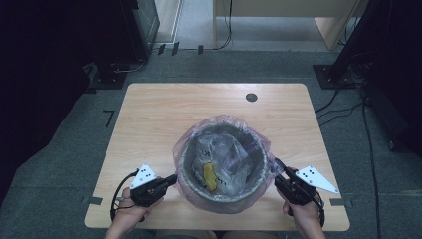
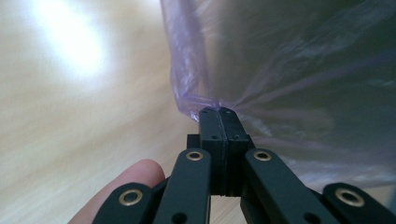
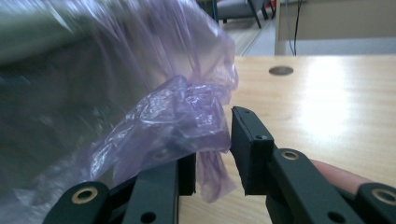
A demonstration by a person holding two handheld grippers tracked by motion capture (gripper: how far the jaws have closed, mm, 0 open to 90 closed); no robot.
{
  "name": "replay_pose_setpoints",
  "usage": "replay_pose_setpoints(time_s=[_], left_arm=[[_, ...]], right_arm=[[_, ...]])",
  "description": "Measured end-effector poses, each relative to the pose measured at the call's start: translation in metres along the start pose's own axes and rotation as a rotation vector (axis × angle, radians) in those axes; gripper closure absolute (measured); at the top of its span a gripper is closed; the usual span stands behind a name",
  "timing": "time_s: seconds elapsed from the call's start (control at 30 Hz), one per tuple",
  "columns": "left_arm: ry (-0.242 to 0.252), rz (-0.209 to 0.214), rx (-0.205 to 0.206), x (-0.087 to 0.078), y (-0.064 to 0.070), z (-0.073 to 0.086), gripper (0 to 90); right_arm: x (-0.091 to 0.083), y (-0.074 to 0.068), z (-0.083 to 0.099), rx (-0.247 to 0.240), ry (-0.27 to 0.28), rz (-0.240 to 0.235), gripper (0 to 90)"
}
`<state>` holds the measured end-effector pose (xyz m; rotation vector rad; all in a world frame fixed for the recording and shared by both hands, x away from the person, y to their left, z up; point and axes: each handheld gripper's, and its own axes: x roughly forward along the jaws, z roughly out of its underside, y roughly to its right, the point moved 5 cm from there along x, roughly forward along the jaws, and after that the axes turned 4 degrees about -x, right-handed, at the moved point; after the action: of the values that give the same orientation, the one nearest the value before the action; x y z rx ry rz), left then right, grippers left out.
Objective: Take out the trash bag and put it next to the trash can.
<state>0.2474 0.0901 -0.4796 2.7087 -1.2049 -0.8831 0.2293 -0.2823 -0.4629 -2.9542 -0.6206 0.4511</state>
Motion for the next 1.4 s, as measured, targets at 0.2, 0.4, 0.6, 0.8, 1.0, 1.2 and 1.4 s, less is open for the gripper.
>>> replay_pose_setpoints(time_s=[0.2, 0.4, 0.6, 0.8, 1.0, 1.2, 1.4], left_arm=[[0.157, 0.090, -0.063, -0.024, 0.016, -0.033, 90.0], [0.265, 0.144, -0.088, -0.041, 0.031, -0.065, 90.0], [0.332, 0.155, -0.074, -0.048, 0.043, -0.089, 90.0], [0.366, 0.166, -0.071, -0.044, 0.056, -0.111, 90.0], [0.367, 0.182, -0.032, -0.031, 0.076, -0.130, 90.0], [0.385, 0.200, -0.046, -0.020, 0.088, -0.142, 90.0], [0.407, 0.216, -0.071, -0.013, 0.097, -0.154, 90.0]], right_arm=[[-0.008, -0.008, -0.019, -0.003, 0.053, -0.009, 71.8], [-0.016, -0.012, -0.041, -0.007, 0.101, 0.001, 70.9], [-0.020, -0.014, -0.062, 0.004, 0.149, 0.001, 71.0], [-0.016, -0.027, -0.083, -0.021, 0.178, -0.013, 70.1], [-0.010, -0.044, -0.103, -0.058, 0.196, -0.037, 67.1], [-0.002, -0.058, -0.115, -0.077, 0.205, -0.055, 64.0], [0.003, -0.071, -0.127, -0.090, 0.225, -0.079, 62.7]])
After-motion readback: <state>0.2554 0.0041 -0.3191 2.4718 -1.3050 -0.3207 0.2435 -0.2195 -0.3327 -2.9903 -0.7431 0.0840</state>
